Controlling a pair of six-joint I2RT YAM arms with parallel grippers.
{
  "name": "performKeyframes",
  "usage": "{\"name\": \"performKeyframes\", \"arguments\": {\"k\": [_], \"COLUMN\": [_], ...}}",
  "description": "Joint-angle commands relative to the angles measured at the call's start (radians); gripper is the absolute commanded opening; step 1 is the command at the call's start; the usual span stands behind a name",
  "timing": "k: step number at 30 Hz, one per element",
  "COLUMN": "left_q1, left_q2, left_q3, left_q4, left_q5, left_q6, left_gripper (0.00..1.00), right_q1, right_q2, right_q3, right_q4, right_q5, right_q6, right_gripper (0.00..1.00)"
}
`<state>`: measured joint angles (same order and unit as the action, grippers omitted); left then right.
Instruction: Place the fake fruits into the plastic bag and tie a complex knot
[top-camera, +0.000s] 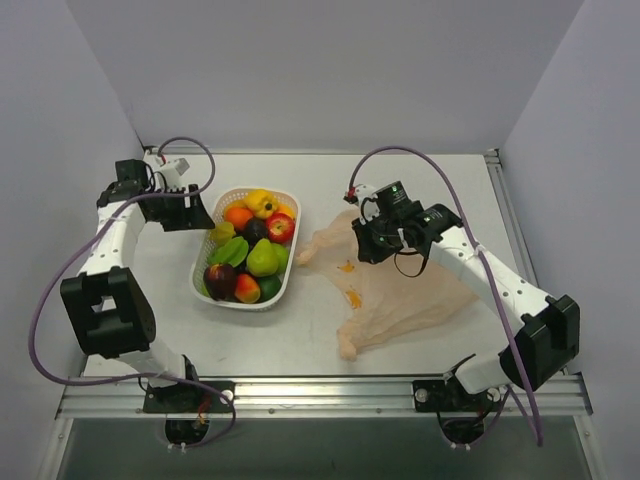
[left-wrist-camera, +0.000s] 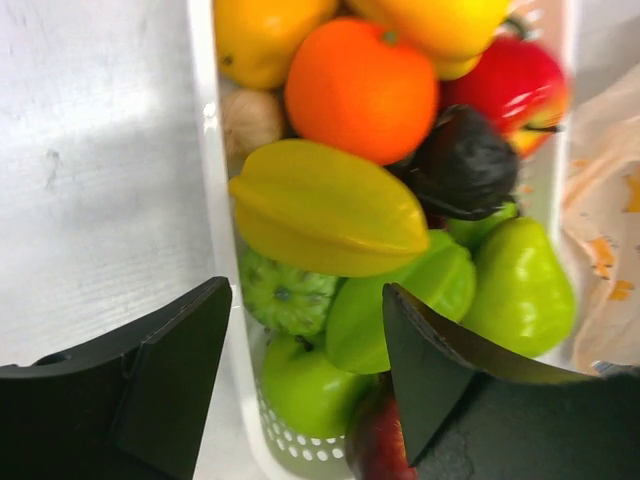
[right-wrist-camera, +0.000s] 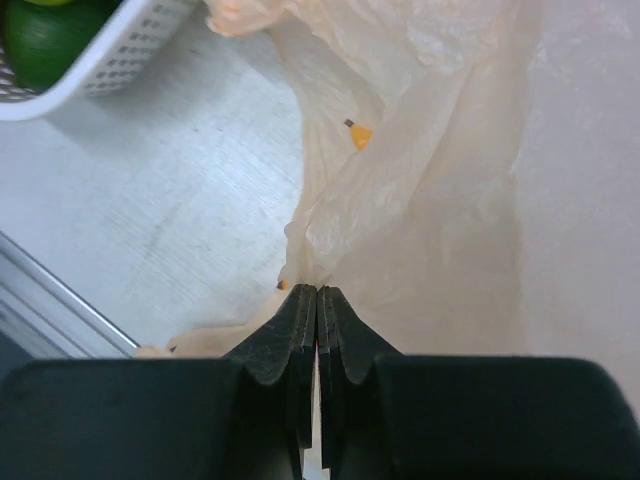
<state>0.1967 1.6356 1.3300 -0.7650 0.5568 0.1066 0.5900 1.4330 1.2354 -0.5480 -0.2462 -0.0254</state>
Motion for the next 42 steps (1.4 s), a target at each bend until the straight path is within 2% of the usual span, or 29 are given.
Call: {"name": "performKeyframes", "arguments": {"k": [1,4,8,13,18,19,20,21,22,23,24,29,33,42], "left_q1": [0.015,0.012,-0.019,-0.046,-0.046,-0.046,-0.045,-0.045,-0.045,-0.045,-0.043,-0.045,-0.043,-0.040], "left_q2": [-0.117,-0.180,-0.227,-0.232,-0.258,-0.264,-0.272,-0.284,-0.290,-0.298,-0.309,-0.330,-0.342,-0.372], "left_q3": [0.067,0.063,0.057,0.061,0.025,0.018,0.011,-0.003,-0.012,-0.020,-0.026,-0.060,-0.077,-0.124], "left_q4": [0.067,0.153,0.222,0.225,0.233,0.231,0.233,0.234,0.234,0.236,0.236,0.236,0.242,0.286], "left_q5": [0.164,0.215,0.242,0.239,0.213,0.203,0.198,0.195,0.189,0.189,0.184,0.170,0.163,0.152], "left_q6": [-0.015,-0.030,-0.038,-0.048,-0.053,-0.050,-0.050,-0.047,-0.045,-0.045,-0.042,-0.035,-0.033,-0.039], "left_gripper": [0.74,0.79,0.80,0.81,0.81,0.81,0.81,0.81,0.81,0.81,0.81,0.81,0.81,0.82], "right_q1": [-0.009,-0.016,-0.015,0.014,0.119,0.142,0.180,0.198,0.211,0.231,0.240,0.280,0.332,0.344], "right_q2": [-0.031,-0.040,-0.023,0.029,0.035,0.043,0.055,0.064,0.078,0.078,0.079,0.116,0.193,0.303], "right_q3": [0.042,0.042,0.027,0.016,-0.008,-0.007,-0.002,0.002,0.007,0.009,0.007,-0.004,-0.020,-0.080], "right_q4": [-0.055,-0.069,-0.067,-0.064,-0.037,-0.030,-0.032,-0.035,-0.041,-0.041,-0.041,-0.027,0.008,0.106], "right_q5": [-0.166,-0.220,-0.157,0.103,0.335,0.396,0.428,0.449,0.475,0.478,0.484,0.588,0.819,0.967], "right_q6": [-0.001,-0.014,-0.027,0.011,0.025,0.025,0.053,0.059,0.065,0.067,0.070,0.064,0.073,0.079], "right_gripper": [0.00,0.00,0.00,0.03,0.05,0.12,0.24,0.41,0.76,0.95,1.00,1.00,1.00,1.00]}}
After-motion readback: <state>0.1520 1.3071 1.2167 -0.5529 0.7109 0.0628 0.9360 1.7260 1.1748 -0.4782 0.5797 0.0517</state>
